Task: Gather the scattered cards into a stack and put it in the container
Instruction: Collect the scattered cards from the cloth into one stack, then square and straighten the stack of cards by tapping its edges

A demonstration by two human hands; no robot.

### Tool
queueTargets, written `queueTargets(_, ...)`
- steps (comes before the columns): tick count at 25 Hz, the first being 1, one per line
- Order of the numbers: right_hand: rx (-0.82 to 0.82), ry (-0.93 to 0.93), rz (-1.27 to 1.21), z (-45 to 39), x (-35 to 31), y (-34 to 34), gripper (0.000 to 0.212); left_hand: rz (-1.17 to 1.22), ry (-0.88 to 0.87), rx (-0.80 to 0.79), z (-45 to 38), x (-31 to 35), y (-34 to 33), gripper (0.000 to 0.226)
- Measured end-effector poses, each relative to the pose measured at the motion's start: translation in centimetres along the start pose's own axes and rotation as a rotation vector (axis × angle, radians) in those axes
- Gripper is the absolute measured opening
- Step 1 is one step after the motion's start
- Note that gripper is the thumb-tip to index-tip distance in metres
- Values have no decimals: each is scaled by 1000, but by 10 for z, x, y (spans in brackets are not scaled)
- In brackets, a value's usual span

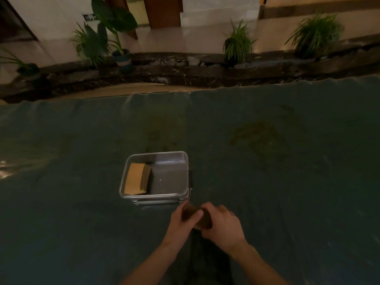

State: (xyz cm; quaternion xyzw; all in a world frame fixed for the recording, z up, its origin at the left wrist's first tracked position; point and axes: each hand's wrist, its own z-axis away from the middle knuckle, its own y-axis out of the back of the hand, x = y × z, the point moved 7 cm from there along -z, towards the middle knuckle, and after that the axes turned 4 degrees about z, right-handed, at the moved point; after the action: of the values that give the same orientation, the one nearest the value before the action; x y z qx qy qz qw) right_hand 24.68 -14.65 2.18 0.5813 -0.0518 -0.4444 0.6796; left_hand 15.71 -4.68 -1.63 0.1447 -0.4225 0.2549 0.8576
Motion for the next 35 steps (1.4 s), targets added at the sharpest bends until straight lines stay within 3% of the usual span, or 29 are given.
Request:
queueTargets(2, -15, 37, 43, 6, -25, -17, 47, -5, -46, 45, 7, -15, 28, 75)
queueTargets(5, 6, 74, 90, 5, -76, -46, 50, 13, -78, 128, 21, -31, 86, 24)
queueTargets(7, 11, 109, 98, -1, -114, -69, 52, 48, -86, 178, 24, -45, 132, 14)
queueTargets(15, 48, 135, 147, -35, -210, -140, 50, -17, -98, 241, 8, -80, 250, 21)
queueTargets(21, 8, 68, 142, -61, -197, -171, 53, -120, -128, 285, -15, -87, 252, 27)
queueTargets(28, 48, 30, 180, -61, -186, -198, 59, -418, -251, 413, -32, -105, 263, 34)
queueTargets(35, 40, -108, 223, -67, -185, -203, 57, -463, -295, 348, -37, -98, 258, 31)
